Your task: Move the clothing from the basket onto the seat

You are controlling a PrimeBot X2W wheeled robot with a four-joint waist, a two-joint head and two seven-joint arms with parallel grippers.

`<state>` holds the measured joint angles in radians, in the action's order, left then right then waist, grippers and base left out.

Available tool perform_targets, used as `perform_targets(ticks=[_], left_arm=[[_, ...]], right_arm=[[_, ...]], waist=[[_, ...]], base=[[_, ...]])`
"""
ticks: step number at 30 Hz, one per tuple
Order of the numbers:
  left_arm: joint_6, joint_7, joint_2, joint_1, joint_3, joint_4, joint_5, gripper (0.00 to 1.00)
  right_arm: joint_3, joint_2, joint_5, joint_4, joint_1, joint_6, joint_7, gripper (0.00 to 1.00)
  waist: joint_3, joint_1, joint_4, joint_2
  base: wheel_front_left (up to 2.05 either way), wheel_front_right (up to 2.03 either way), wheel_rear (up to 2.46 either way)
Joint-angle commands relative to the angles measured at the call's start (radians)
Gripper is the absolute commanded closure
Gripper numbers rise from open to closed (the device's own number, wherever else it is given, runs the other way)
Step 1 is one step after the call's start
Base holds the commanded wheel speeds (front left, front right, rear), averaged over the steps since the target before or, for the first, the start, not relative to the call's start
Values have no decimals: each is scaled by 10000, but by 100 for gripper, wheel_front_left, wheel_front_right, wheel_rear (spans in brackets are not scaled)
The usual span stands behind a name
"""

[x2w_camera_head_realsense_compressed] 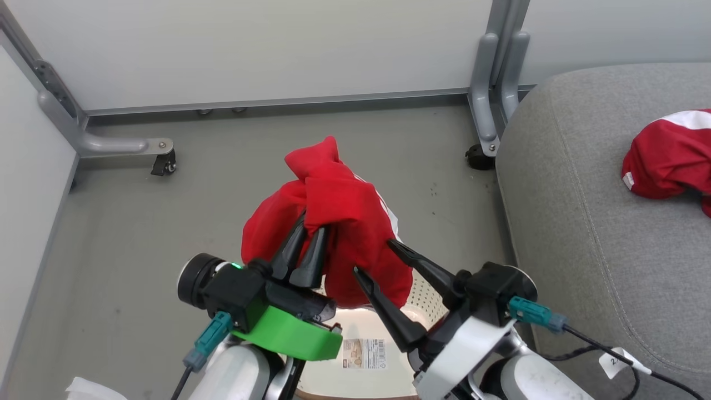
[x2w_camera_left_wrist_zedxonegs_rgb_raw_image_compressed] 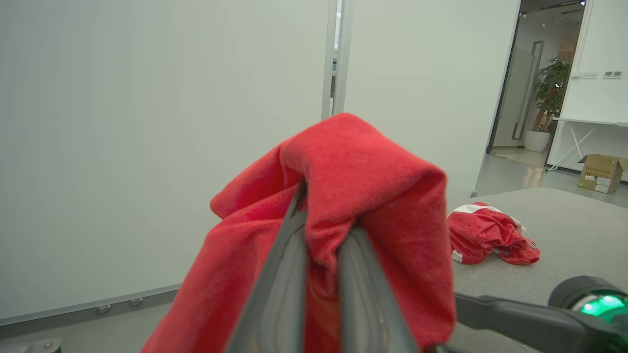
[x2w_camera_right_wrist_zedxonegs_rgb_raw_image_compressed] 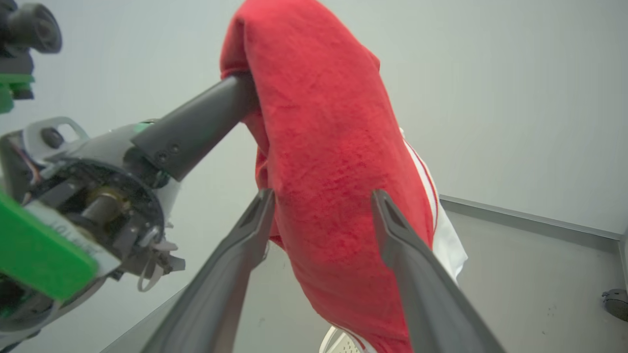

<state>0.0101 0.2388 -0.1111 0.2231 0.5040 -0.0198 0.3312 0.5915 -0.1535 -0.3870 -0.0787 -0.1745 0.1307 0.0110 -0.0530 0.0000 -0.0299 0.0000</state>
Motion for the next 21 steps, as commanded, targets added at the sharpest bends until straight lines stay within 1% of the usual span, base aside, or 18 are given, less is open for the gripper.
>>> perform_targets(ticks=[1, 6, 11, 12, 13, 14, 21], left_arm=[[32, 60, 18, 205, 34, 36, -38, 100], [96, 63, 66, 273, 223, 86, -60, 100], [130, 53, 106, 311, 367, 140, -34, 100], [140, 56, 109, 322, 386, 155, -24, 100], [147, 59, 112, 325, 407, 167, -16, 100], [142, 62, 118, 329, 430, 175, 3, 100], [96, 73, 86, 344, 454, 204, 85, 100]], right_arm=[[143, -25, -114, 234, -312, 1, 150, 0], [709, 52, -220, 1294, -1309, 1, 539, 0], [1136, 352, -323, 2266, -2105, 1, 924, 0], [1206, 392, -337, 2446, -2266, 1, 1000, 21], [1254, 421, -380, 2586, -2362, 1, 1061, 62], [1323, 465, -446, 2741, -2460, 1, 1125, 100], [1557, 617, -686, 3365, -2876, 1, 1507, 100]], waist=[[-37, 0, -27, 0], [-76, 0, -33, 0], [-73, 0, -38, 0], [-69, 0, -41, 0], [-60, 0, -43, 0], [-52, 0, -45, 0], [-37, 0, -22, 0]], base=[[0, 0, 0], [0, 0, 0], [0, 0, 0], [0, 0, 0], [0, 0, 0], [0, 0, 0], [0, 0, 0]])
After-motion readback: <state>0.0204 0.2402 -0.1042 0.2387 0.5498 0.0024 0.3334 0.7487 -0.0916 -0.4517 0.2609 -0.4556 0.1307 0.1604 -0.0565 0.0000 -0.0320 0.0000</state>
